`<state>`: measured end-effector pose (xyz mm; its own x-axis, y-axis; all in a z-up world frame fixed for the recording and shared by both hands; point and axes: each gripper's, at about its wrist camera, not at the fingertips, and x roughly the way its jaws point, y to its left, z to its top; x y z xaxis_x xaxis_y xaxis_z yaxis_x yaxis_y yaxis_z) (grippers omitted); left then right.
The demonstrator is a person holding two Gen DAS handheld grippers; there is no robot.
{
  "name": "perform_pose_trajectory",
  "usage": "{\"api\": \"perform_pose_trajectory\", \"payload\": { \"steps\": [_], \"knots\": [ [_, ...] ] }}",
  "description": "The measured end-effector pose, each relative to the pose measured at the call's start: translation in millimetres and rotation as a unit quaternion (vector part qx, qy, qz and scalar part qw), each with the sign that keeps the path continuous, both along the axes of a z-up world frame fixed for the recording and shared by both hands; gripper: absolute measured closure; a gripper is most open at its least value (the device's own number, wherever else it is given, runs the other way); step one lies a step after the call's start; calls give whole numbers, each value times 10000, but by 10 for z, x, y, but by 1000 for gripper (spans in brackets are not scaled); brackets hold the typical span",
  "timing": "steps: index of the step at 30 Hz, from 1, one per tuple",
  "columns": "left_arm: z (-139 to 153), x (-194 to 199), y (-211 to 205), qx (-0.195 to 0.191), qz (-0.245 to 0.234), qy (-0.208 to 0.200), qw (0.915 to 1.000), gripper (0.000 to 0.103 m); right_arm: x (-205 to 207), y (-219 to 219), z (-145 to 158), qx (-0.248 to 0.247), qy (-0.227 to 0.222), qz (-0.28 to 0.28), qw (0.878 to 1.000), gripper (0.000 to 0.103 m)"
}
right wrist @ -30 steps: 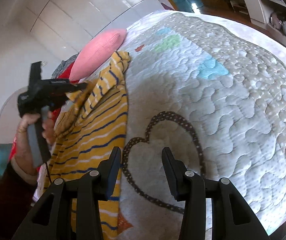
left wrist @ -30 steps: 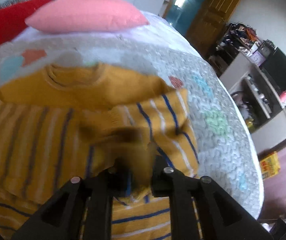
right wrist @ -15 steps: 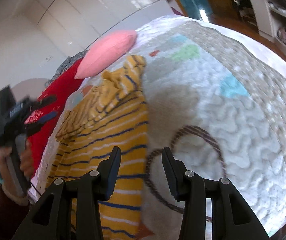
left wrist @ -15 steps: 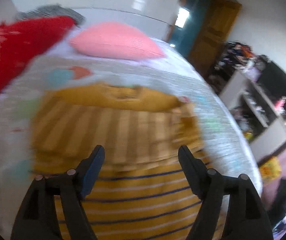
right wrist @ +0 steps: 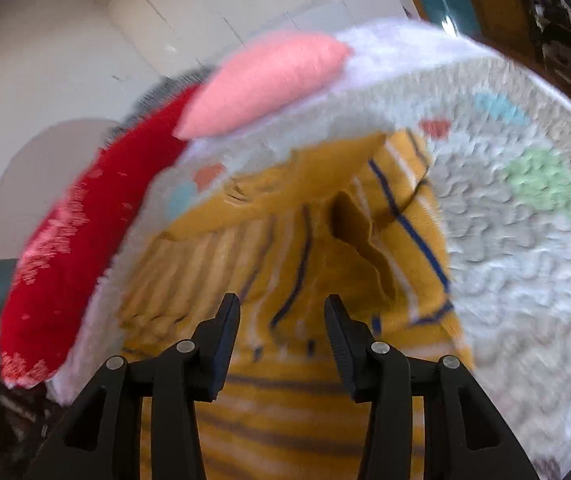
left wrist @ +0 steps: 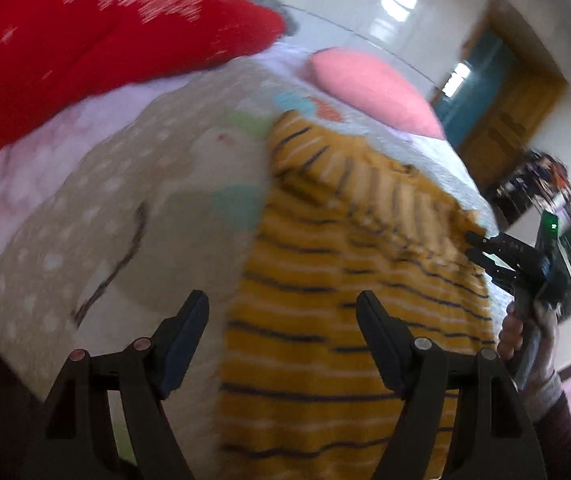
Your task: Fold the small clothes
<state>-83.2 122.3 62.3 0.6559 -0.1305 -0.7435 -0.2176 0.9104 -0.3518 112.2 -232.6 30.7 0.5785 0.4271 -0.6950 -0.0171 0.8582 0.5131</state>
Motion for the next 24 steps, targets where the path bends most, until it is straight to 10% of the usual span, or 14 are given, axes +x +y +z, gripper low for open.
{"api": "perform_pose_trajectory", "payload": {
  "steps": [7, 24],
  "knots": [
    [-227, -167, 270, -206, 212, 260, 9992, 28, -46, -480, 10, 679, 146, -797, 9944, 54],
    [-346, -351, -113, -651, -511, 110, 9965, 22, -1902, -769, -313, 1291, 662, -604, 9876, 45]
  ]
}}
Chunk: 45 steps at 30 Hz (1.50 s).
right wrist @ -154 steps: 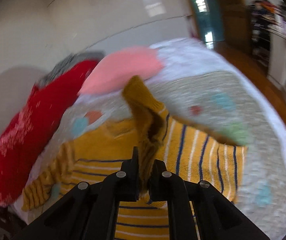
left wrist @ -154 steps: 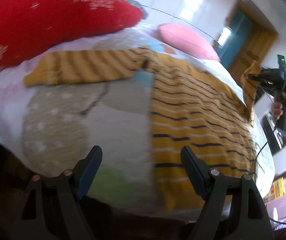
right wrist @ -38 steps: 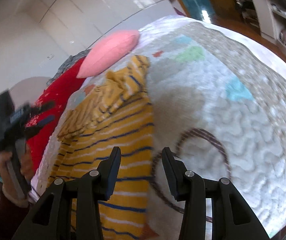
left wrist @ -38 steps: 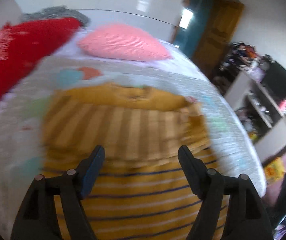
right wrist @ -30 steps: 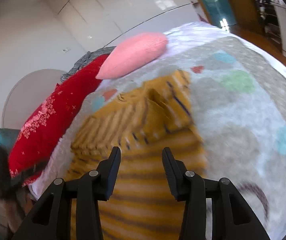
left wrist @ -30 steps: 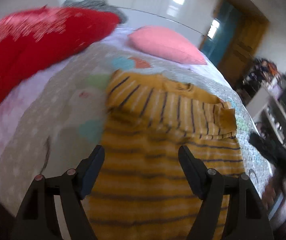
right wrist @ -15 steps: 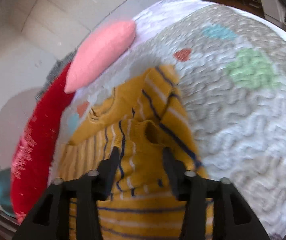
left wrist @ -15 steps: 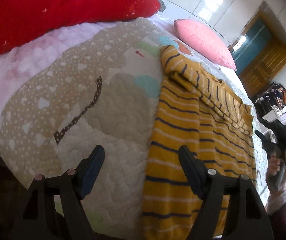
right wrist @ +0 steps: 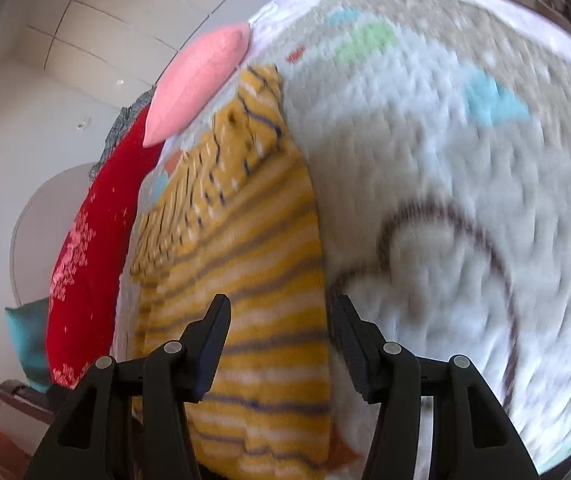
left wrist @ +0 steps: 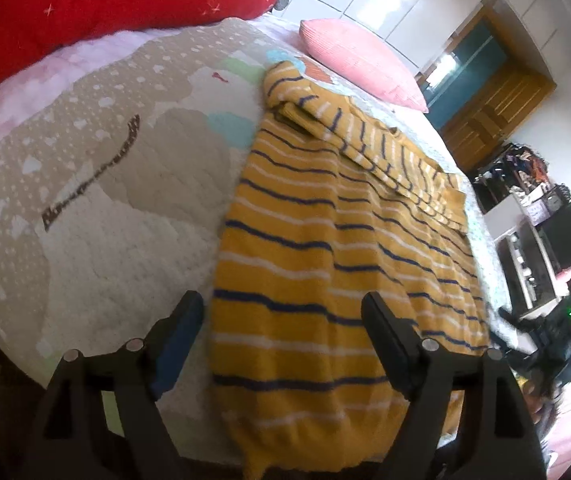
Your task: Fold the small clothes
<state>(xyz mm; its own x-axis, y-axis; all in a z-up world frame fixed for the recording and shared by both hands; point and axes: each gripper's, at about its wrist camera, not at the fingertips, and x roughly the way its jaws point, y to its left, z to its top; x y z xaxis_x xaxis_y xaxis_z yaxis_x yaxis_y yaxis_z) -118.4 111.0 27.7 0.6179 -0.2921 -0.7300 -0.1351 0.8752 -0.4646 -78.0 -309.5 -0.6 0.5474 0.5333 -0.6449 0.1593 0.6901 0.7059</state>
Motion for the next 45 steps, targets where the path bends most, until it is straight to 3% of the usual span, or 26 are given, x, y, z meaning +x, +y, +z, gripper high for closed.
{"api": "perform_pose_trajectory", "payload": {
  "steps": [9, 13, 19, 23, 31, 38, 45],
  "knots": [
    [-73, -123, -20, -162, -118, -26, 9998, 16, -163, 305, -134, 255, -84, 78, 9996, 38],
    [-93, -135, -91, -20, -163, -188, 9997, 9, -199, 366, -172, 462, -173, 79, 9988, 38],
    [-83, -112, -224, 410, -300, -87, 9987, 8, -220, 348, -213, 562, -300, 72, 9979, 38],
    [-66, -117, -180, 96, -245, -20, 9997, 8, -230, 349, -216, 527, -406, 104, 9977, 38],
    [-2, -169, -191, -304, -501, -61, 9983, 42, -262, 400, -202, 313, -637, 181, 9973, 38],
    [-19, -185, -171, -525, -543, -8, 9971, 44, -268, 420, -200, 207, -706, 198, 9971, 38],
    [-62, -165, -193, -595, -570, 42, 9966, 37, -286, 503, -173, -72, -850, 175, 9962, 35]
  ]
}}
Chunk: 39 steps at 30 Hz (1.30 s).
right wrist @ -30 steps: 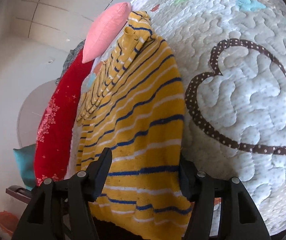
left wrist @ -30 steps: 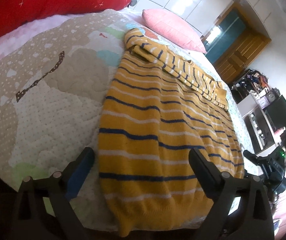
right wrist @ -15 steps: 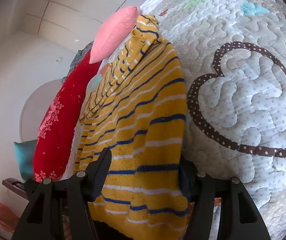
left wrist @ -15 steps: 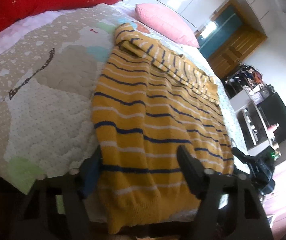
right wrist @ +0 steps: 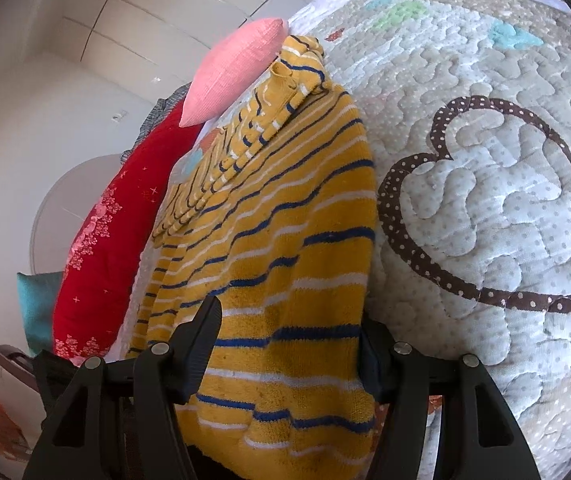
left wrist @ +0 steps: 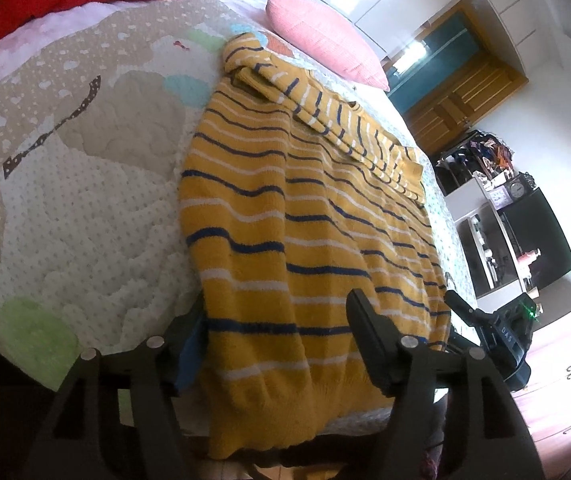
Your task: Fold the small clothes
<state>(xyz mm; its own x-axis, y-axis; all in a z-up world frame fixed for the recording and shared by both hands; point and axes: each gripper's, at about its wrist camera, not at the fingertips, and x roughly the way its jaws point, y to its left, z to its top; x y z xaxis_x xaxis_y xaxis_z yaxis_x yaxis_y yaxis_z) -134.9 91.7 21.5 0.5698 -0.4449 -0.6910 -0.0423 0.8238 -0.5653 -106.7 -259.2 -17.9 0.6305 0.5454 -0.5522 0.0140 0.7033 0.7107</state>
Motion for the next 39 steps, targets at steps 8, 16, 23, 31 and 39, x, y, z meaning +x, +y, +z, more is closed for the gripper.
{"api": "perform_pose_trajectory", "payload": {
  "steps": [8, 16, 23, 31, 39],
  "knots": [
    [26, 42, -149, 358, -275, 0, 9990, 27, 2, 119, 56, -389, -104, 130, 9991, 27],
    [18, 41, -127, 361, -358, 1, 9987, 72, -3, 117, 57, -442, -177, 155, 9987, 26],
    [-41, 9, -13, -75, -366, 57, 9993, 56, 3, 158, 62, -562, -232, 231, 9979, 23],
    [2, -7, -150, 96, -445, -28, 9990, 47, -1, 165, 63, -588, -255, 240, 9977, 23],
    [-42, -12, -55, -35, -287, 44, 9996, 63, -9, 168, 58, -595, -301, 245, 9975, 23]
  ]
}}
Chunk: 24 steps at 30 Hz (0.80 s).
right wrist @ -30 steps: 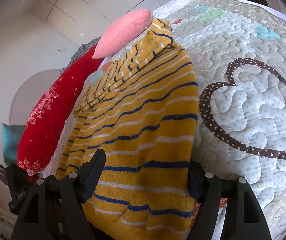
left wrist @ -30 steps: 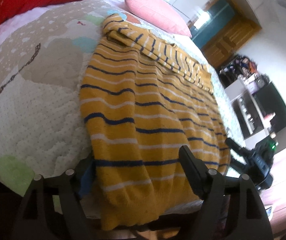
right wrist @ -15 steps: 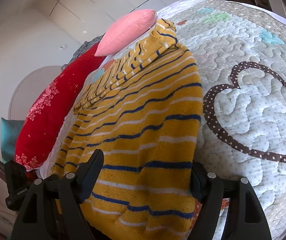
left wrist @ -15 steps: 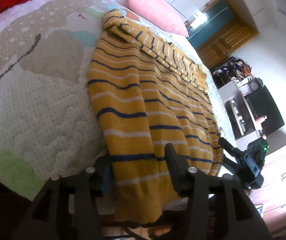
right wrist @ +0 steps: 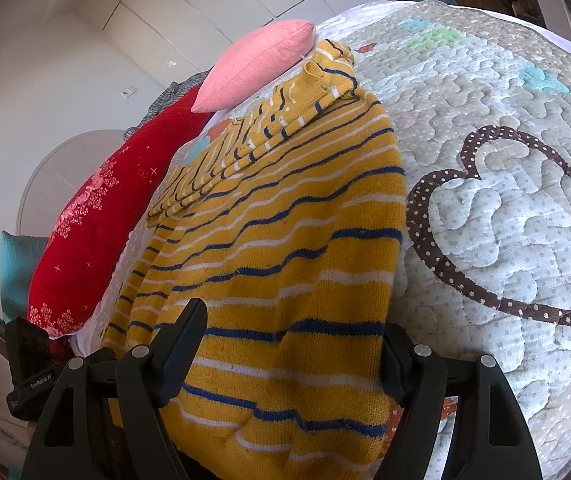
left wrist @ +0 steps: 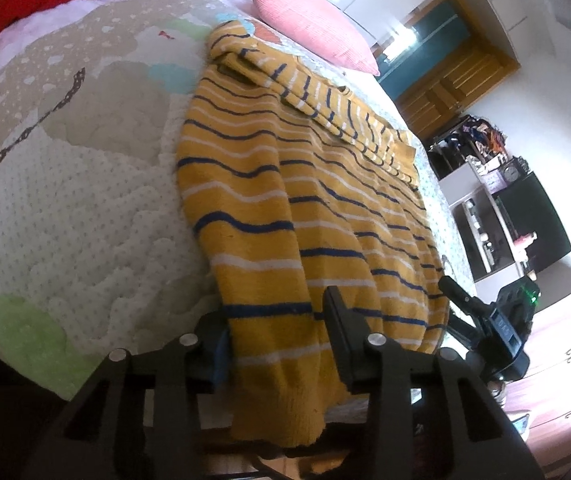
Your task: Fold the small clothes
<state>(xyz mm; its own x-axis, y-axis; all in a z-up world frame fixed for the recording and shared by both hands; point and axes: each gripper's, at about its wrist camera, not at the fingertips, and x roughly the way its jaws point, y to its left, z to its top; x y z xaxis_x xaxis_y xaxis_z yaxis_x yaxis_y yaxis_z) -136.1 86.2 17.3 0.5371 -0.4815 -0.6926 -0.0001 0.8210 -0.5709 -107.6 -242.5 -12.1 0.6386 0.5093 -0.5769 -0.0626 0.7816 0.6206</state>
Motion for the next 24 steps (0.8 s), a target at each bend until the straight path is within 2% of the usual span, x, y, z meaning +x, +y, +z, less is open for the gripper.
{"api": "perform_pose_trajectory", "payload": {
  "steps": [8, 21, 24],
  "knots": [
    [-34, -12, 88, -415, 65, 59, 9991, 60, -4, -2, -5, 8, -15, -1, 10000, 23],
    [-1, -14, 11, -298, 9, -9, 9996, 57, -37, 5, 16, 25, -26, 34, 10000, 23],
    [-6, -6, 10, -313, 11, 1, 9995, 57, -39, 35, 47, 130, 32, 70, 9999, 20]
  ]
}}
